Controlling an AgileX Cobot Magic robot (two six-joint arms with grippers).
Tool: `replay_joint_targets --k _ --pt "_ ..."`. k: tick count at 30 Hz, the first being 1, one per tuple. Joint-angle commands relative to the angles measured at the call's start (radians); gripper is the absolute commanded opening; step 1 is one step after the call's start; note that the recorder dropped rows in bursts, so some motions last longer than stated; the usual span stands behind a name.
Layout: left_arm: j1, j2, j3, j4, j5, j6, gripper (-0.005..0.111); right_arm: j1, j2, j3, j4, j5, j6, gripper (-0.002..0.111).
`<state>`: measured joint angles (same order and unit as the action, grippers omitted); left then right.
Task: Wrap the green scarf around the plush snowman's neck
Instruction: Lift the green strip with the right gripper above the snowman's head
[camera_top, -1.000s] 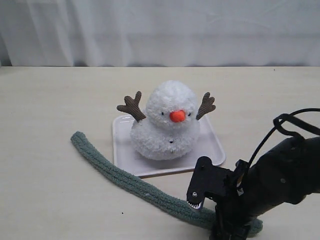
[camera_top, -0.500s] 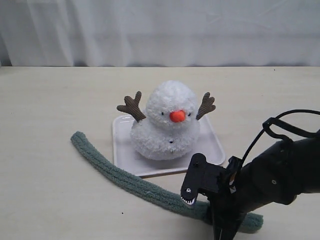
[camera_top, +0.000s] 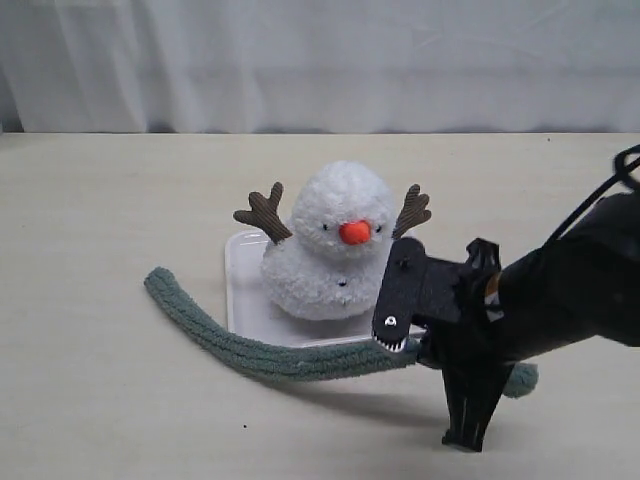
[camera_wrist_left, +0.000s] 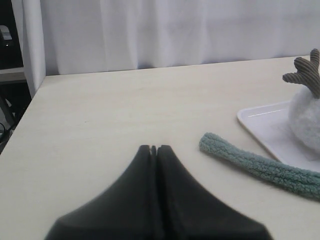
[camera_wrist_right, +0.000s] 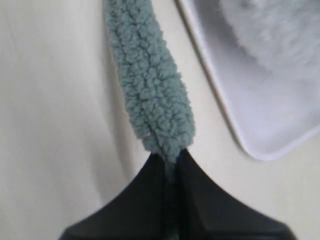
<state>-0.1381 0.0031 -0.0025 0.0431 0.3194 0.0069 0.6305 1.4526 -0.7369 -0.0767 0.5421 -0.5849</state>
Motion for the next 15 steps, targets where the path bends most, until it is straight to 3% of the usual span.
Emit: replay_joint_targets --k 1,7,15 --pt "0.003 -0.003 0.003 -0.004 -0.010 -0.002 0.000 0.001 -0.151 -0.032 0.006 0.034 -0.006 0.004" --pt "0.003 -0.003 0.003 -0.004 -0.010 -0.002 0.000 0.001 -0.384 -0.087 0.006 0.021 -0.039 0.004" --pt "0.003 -0.003 0.003 -0.004 -0.010 -0.002 0.000 0.001 -0.633 -0.102 0.022 -0.220 -0.039 0.004"
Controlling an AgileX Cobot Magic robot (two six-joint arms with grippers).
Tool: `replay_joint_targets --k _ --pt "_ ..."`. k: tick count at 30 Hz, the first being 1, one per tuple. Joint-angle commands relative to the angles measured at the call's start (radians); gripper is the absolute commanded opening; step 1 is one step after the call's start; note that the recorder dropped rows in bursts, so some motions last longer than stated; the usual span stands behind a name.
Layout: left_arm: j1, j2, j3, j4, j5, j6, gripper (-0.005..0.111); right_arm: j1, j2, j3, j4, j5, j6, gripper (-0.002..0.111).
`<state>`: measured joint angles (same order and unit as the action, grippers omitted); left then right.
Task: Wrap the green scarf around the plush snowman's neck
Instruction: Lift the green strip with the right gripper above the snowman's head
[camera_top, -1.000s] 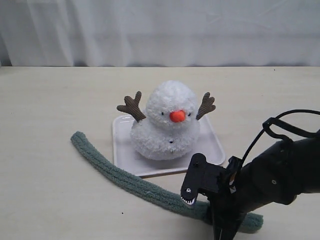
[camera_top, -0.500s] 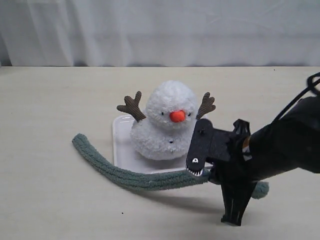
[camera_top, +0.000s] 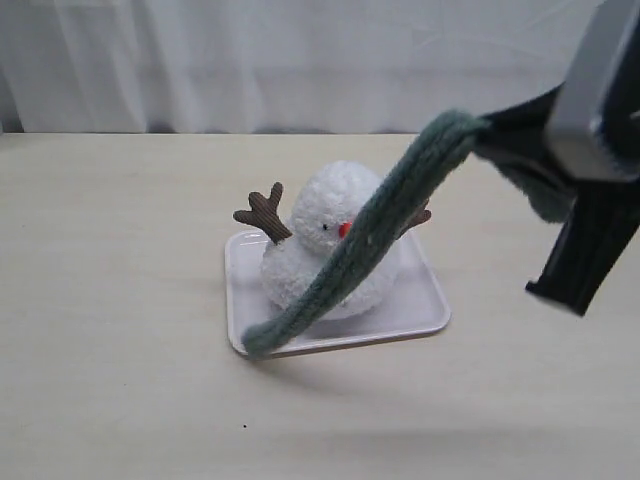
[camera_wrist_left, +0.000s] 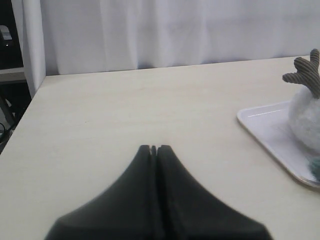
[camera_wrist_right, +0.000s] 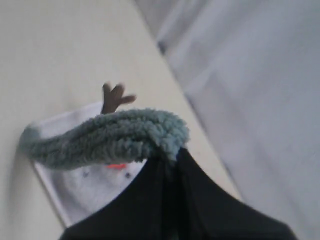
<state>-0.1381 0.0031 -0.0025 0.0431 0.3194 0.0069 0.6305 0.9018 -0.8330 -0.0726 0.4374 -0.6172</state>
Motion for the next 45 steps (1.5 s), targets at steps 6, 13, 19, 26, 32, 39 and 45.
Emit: replay_joint_targets --k 6,13,19,26,32,39,45 --pt "0.003 -0.003 0.003 -0.004 -0.010 -0.002 0.000 0.001 -0.131 -0.006 0.082 -0.197 -0.007 0.004" --pt "0.003 -0.003 0.003 -0.004 -0.010 -0.002 0.000 0.001 -0.029 -0.001 0.163 -0.151 -0.007 0.004" --pt "0.003 -0.003 0.003 -0.004 -0.010 -0.002 0.000 0.001 0.111 -0.001 0.163 -0.151 -0.055 0.004" --pt "0.003 -0.003 0.003 -0.004 -0.010 -0.002 0.000 0.001 0.272 -0.001 0.163 -0.238 -0.123 0.004" --pt "0.003 -0.003 0.003 -0.004 -0.010 -0.002 0.000 0.001 0.361 -0.001 0.163 -0.455 -0.119 0.004" --pt "0.003 -0.003 0.003 -0.004 -0.010 -0.002 0.000 0.001 0.453 -0.003 0.166 -0.687 -0.127 0.004" --pt "0.003 -0.003 0.003 -0.004 -0.010 -0.002 0.000 0.001 0.530 -0.003 0.166 -0.876 -0.130 0.004"
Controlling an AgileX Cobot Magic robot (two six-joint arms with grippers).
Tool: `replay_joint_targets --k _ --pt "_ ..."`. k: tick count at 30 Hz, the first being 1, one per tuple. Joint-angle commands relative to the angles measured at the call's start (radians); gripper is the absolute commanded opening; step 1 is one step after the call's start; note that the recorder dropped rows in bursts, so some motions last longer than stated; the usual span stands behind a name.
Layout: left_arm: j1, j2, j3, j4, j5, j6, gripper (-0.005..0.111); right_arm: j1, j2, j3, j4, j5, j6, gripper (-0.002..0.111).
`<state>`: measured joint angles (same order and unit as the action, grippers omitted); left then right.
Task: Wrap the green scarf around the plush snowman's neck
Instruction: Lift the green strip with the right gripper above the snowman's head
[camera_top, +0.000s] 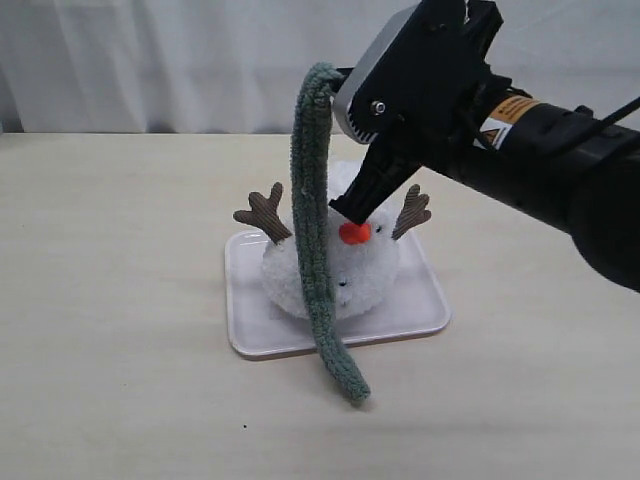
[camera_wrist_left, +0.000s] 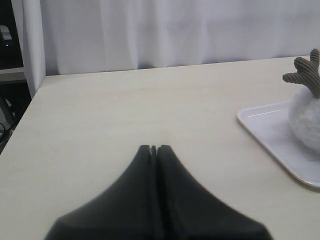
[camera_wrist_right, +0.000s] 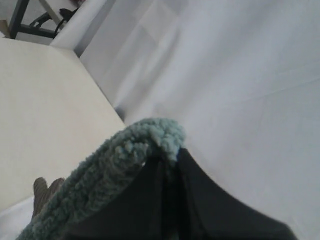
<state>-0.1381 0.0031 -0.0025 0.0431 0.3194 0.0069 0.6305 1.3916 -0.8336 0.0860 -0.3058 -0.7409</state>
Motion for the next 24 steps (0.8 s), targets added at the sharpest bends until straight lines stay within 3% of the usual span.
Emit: replay_joint_targets --k 1,10,14,24 --pt "0.003 -0.003 0.003 -0.004 -0.010 -0.002 0.000 0.001 0.050 -0.002 0.007 -0.166 -0.006 0.004" --pt "0.003 -0.003 0.003 -0.004 -0.010 -0.002 0.000 0.001 0.109 -0.004 0.042 -0.375 0.007 0.004" --pt "0.003 -0.003 0.003 -0.004 -0.010 -0.002 0.000 0.001 0.155 -0.030 0.137 -0.384 0.007 0.004" --pt "0.003 -0.003 0.003 -0.004 -0.010 -0.002 0.000 -0.005 0.269 -0.231 0.267 0.011 -0.030 0.004"
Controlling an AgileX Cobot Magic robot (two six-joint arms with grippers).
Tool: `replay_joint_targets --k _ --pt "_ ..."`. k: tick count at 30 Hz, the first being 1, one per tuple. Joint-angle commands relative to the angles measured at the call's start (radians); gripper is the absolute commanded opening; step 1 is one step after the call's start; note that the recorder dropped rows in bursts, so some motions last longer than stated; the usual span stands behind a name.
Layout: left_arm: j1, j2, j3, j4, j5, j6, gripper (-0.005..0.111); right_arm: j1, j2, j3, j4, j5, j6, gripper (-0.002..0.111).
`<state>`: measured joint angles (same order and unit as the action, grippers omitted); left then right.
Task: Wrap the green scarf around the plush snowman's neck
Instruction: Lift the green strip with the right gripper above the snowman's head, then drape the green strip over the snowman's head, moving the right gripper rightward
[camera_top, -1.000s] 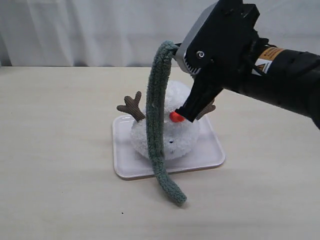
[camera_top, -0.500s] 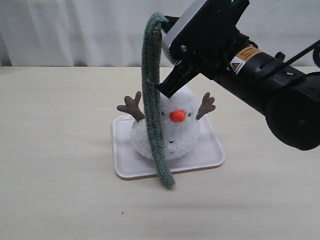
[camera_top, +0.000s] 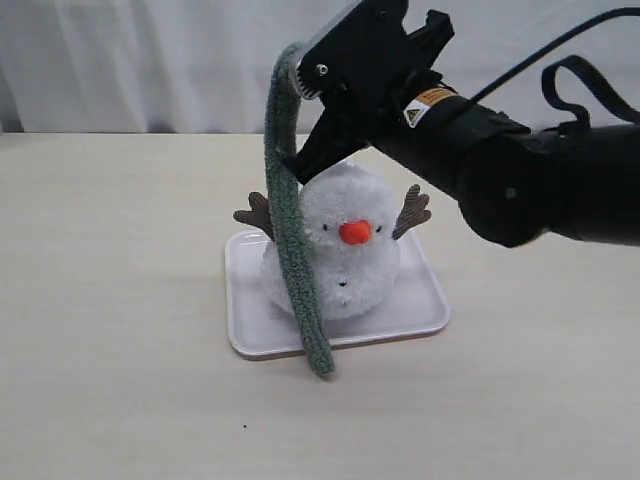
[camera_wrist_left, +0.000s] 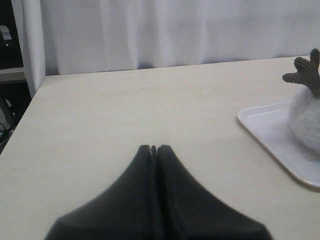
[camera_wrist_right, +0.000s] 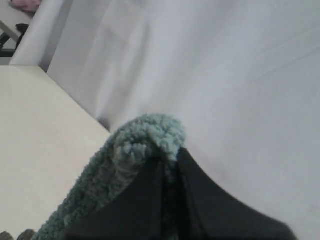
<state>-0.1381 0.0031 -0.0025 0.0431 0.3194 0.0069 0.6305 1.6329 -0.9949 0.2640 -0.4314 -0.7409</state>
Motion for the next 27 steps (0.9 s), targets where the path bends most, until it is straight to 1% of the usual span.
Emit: replay_joint_targets --k 1,5,9,13,19,21,27 --pt "0.003 -0.003 0.003 -0.004 -0.010 -0.002 0.000 -0.005 0.033 -0.084 0.122 0.152 -0.061 0.004" --pt "0.003 -0.003 0.003 -0.004 -0.010 -0.002 0.000 -0.005 0.036 -0.098 0.278 0.167 -0.260 0.004" --pt "0.003 -0.003 0.003 -0.004 -0.010 -0.002 0.000 -0.047 0.033 -0.100 0.600 0.167 -0.408 0.004" --pt "0.003 -0.003 0.003 -0.004 -0.010 -0.002 0.000 -0.104 0.033 -0.100 0.852 0.180 -0.521 0.004" --pt "0.003 -0.003 0.003 -0.004 -0.010 -0.002 0.000 -0.131 0.033 -0.098 1.030 0.275 -0.683 0.004" --pt "0.003 -0.003 0.003 -0.004 -0.010 -0.002 0.000 -0.131 0.033 -0.096 1.055 0.313 -0.719 0.004" --pt "0.003 -0.003 0.003 -0.004 -0.010 -0.002 0.000 -0.131 0.035 -0.092 1.142 0.328 -0.740 0.004"
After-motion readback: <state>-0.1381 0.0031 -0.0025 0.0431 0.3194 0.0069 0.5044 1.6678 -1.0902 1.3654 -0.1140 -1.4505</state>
